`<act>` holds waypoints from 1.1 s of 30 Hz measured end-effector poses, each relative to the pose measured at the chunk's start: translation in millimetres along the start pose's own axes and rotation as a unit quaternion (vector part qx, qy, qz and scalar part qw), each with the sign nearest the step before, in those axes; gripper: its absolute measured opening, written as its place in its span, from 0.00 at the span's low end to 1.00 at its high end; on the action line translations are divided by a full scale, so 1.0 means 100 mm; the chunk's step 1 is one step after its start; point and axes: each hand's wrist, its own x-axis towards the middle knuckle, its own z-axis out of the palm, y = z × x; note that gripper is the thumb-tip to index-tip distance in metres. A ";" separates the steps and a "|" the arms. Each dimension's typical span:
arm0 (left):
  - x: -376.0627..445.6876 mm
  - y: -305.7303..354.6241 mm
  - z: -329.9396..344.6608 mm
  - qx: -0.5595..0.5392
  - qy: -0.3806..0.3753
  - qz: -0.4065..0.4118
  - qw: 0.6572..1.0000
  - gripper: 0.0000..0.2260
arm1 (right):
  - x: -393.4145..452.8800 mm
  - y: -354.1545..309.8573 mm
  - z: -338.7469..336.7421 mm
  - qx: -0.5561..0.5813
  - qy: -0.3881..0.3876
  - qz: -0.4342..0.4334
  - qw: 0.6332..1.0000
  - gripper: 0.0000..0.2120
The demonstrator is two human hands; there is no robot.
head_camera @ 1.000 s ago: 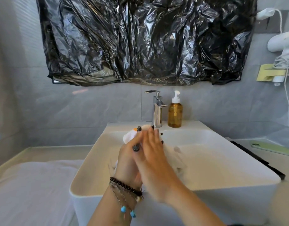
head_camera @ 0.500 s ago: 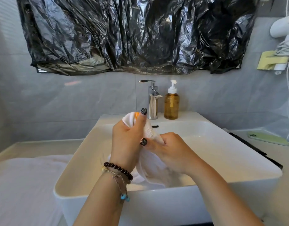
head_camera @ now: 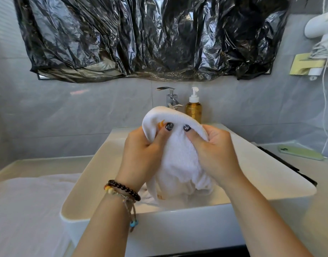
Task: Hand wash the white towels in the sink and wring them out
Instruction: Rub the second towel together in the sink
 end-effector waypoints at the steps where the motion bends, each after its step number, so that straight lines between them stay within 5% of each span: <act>1: 0.00 0.01 0.04 0.011 0.000 0.000 1.000 0.25 | -0.03 0.01 0.06 -0.013 0.009 0.019 1.000 0.17; 6: -0.02 0.00 0.08 -0.066 0.001 -0.054 0.996 0.32 | -0.11 -0.02 0.20 0.058 -0.006 0.083 0.995 0.19; 10: 0.01 -0.05 0.03 -0.140 -0.034 -0.074 0.987 0.15 | -0.10 -0.04 0.10 0.110 -0.151 0.097 0.978 0.12; 13: 0.04 -0.10 -0.02 -0.125 -0.054 -0.059 0.989 0.11 | -0.08 0.01 0.05 0.029 -0.203 0.069 0.976 0.14; 16: 0.04 -0.12 0.02 -0.027 -0.007 -0.029 0.999 0.16 | -0.07 0.02 0.07 -0.052 -0.109 0.001 0.993 0.02; 20: 0.01 -0.05 0.10 0.046 0.049 -0.028 0.997 0.26 | -0.11 0.02 0.14 -0.058 -0.023 -0.036 0.997 0.21; 24: -0.02 -0.03 0.10 -0.050 0.038 -0.062 0.996 0.25 | -0.15 -0.05 0.21 0.050 -0.006 0.016 0.999 0.18; 28: -0.06 -0.01 0.12 -0.108 -0.075 -0.039 0.991 0.06 | -0.08 0.02 0.15 0.148 0.030 0.042 0.988 0.07; 33: -0.04 -0.09 0.04 -0.012 -0.187 -0.066 0.980 0.09 | -0.02 0.05 0.03 0.129 0.100 0.027 0.986 0.08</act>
